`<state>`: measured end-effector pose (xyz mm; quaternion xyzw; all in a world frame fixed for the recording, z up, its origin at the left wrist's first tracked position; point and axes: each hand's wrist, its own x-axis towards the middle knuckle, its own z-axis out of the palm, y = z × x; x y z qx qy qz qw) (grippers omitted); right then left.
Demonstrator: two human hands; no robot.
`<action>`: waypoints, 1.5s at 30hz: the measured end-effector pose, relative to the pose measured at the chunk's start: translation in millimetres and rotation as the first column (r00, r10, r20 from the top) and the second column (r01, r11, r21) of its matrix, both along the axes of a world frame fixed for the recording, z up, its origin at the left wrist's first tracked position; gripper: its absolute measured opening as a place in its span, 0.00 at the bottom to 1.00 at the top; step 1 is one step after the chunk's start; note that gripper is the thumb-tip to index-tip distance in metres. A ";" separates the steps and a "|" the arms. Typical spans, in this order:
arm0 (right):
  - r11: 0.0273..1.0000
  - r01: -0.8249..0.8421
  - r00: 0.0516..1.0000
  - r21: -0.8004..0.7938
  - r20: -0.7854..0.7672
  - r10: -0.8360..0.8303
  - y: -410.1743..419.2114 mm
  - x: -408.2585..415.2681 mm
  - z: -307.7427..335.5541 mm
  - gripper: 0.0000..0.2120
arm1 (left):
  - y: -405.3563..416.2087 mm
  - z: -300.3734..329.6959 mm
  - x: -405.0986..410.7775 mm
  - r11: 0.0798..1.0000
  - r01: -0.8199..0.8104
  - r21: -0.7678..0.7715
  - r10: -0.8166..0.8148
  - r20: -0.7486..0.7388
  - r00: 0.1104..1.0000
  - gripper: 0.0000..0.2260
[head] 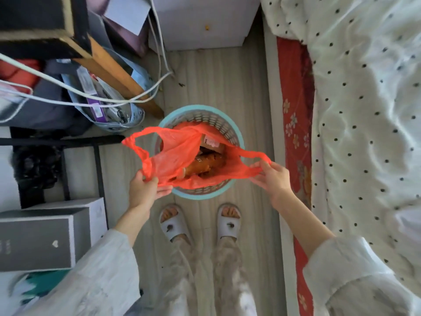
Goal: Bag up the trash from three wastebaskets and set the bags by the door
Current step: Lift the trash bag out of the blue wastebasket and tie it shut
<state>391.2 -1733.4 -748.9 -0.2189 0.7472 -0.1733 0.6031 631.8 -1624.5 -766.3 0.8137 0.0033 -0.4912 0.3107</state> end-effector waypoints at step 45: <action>0.914 -0.396 0.895 -0.085 0.185 0.405 -26.7 31.0 165.9 0.14 | -84.4 247.5 -11.0 0.858 0.461 -0.229 -0.454 0.085 0.887 0.06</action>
